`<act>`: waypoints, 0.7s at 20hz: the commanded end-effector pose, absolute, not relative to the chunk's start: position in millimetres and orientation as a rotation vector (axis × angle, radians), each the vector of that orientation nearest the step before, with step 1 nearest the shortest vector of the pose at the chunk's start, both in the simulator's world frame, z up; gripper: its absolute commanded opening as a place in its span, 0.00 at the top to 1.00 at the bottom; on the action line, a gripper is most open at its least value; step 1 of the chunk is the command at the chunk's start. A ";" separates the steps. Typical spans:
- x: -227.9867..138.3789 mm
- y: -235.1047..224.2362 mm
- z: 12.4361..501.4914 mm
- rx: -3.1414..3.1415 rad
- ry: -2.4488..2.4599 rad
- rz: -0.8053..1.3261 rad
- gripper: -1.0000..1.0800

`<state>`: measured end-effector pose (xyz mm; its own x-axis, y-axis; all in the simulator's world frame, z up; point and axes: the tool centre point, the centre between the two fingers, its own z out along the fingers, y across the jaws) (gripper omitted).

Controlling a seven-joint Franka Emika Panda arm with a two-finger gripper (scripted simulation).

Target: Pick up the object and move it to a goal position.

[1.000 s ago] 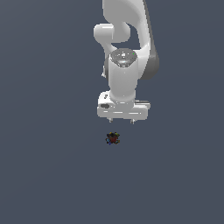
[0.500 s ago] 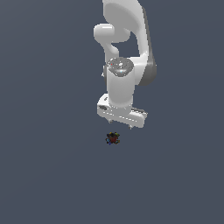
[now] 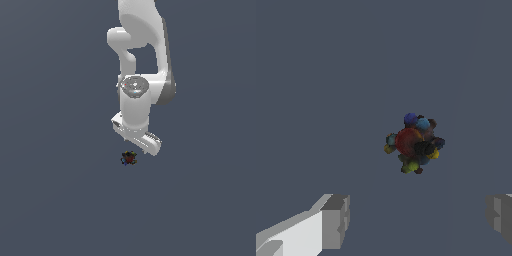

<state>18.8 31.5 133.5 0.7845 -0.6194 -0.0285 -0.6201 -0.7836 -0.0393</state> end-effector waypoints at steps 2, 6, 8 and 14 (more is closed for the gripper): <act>19.1 28.5 124.7 -2.870 1.172 0.026 0.04; 19.4 24.9 115.0 -2.801 1.345 0.028 0.04; 19.5 22.9 110.2 -2.763 1.430 0.027 0.04; 19.8 16.8 96.8 -2.637 1.675 0.022 0.04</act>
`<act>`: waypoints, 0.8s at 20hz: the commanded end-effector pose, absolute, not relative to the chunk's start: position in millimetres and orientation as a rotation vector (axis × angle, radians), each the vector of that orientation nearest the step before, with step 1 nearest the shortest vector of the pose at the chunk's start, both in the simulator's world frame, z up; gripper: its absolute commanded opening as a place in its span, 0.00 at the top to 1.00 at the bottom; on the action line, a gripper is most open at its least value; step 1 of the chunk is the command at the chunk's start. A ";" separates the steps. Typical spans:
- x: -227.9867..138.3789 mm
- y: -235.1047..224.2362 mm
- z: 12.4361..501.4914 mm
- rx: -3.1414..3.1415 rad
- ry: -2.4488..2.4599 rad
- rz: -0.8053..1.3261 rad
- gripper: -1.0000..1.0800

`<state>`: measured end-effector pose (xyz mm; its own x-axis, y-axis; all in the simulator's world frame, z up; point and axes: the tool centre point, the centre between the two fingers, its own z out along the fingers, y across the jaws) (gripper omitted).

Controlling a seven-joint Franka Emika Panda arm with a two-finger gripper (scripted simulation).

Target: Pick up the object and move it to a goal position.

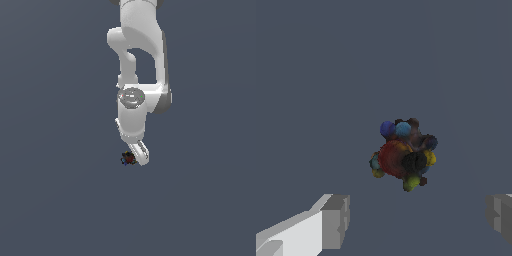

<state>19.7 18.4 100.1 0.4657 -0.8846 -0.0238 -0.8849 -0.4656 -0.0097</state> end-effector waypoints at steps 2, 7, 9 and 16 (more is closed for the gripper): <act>19.9 15.0 93.1 -2.596 1.744 0.018 0.04; 20.2 11.1 85.9 -2.510 1.879 0.010 0.04; 20.2 9.9 83.8 -2.483 1.918 0.007 0.04; 20.4 7.6 80.0 -2.429 1.992 0.000 0.04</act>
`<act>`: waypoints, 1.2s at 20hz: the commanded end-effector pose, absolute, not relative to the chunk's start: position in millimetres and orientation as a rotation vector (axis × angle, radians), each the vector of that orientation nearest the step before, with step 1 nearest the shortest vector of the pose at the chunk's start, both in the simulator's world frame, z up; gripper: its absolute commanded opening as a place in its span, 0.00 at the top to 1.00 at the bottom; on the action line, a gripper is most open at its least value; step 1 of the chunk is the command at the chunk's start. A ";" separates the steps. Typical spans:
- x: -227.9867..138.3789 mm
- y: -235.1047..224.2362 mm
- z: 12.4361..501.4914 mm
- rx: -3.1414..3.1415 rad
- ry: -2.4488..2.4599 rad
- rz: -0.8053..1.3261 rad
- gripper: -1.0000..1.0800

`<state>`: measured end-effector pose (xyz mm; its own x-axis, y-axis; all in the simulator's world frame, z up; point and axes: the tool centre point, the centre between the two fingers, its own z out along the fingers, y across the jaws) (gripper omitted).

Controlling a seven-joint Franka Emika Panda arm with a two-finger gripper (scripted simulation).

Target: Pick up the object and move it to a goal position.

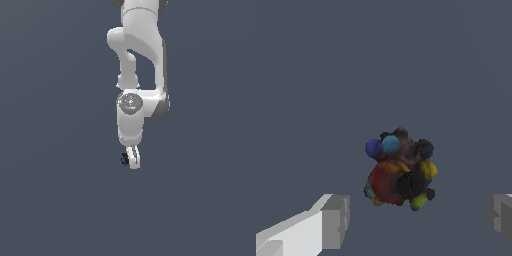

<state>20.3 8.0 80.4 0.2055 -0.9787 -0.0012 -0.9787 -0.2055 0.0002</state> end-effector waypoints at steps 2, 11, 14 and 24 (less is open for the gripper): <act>20.4 7.5 79.8 -2.426 1.996 0.000 0.04; 19.5 7.5 56.2 -2.428 1.993 0.001 0.04; 19.0 7.2 40.5 -2.427 1.995 0.001 0.04; 20.1 7.3 29.5 -2.426 1.996 0.001 1.00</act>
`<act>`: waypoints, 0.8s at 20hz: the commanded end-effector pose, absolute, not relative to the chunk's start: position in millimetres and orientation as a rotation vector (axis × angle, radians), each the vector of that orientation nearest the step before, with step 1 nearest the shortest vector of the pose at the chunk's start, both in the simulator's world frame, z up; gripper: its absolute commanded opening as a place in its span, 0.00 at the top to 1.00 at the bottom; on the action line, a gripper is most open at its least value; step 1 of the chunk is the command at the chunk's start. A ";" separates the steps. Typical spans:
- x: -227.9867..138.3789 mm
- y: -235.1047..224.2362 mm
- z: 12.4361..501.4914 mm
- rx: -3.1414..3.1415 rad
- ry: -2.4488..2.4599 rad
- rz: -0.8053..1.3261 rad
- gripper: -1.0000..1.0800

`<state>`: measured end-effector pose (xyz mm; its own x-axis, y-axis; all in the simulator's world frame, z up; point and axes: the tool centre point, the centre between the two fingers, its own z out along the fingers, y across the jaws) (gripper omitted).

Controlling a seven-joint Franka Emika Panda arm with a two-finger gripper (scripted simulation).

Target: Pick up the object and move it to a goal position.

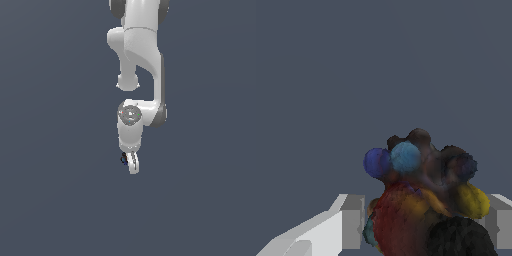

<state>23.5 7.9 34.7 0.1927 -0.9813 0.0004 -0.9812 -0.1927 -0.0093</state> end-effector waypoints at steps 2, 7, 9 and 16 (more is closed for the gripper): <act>20.1 7.3 29.5 -2.426 1.996 0.001 1.00; 23.1 7.1 34.5 -2.420 1.993 -0.009 1.00; 23.7 6.7 34.9 -2.420 1.993 -0.009 1.00; 36.1 -1.7 39.7 -2.422 1.994 -0.007 1.00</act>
